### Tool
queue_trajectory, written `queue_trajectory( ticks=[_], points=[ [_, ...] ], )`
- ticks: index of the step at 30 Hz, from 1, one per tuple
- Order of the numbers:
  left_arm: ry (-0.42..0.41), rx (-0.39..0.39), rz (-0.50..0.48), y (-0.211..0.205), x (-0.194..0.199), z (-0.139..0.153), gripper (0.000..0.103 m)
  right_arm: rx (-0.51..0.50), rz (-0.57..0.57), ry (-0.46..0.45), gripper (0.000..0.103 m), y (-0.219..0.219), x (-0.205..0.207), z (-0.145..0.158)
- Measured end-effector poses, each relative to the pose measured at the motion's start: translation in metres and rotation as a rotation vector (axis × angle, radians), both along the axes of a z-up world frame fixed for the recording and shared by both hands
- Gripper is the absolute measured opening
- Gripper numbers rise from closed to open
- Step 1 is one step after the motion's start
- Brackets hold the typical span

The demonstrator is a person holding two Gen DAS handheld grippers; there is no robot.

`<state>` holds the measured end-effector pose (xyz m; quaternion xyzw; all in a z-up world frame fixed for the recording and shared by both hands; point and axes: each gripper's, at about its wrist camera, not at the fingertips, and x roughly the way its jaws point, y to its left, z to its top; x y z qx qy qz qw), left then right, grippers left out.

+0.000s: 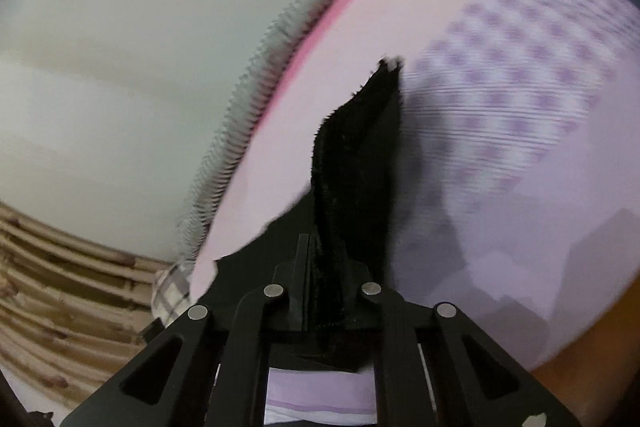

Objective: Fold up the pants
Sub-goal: 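Lift the leg hems with the right gripper and fold them toward the waistband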

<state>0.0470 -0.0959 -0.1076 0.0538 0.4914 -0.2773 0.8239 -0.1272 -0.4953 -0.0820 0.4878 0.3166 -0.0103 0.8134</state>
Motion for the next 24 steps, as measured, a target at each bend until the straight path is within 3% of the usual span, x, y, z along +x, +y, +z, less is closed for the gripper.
queue_trajectory(
  ticks=[7, 14, 21, 24],
  points=[
    [-0.026, -0.090, 0.127, 0.055, 0.005, 0.021, 0.057, 0.012, 0.213, -0.051, 0.010, 0.077, 0.083, 0.024],
    [-0.041, -0.148, 0.246, 0.111, 0.008, 0.029, 0.058, -0.004, 0.418, -0.007, 0.010, 0.167, 0.146, 0.014],
    [-0.008, -0.194, 0.290, 0.137, 0.010, 0.023, 0.058, -0.018, 0.625, 0.055, 0.005, 0.257, 0.174, -0.009],
    [0.007, -0.206, 0.288, 0.141, 0.012, 0.018, 0.058, -0.105, 0.678, 0.111, 0.005, 0.283, 0.174, -0.021]
  ],
)
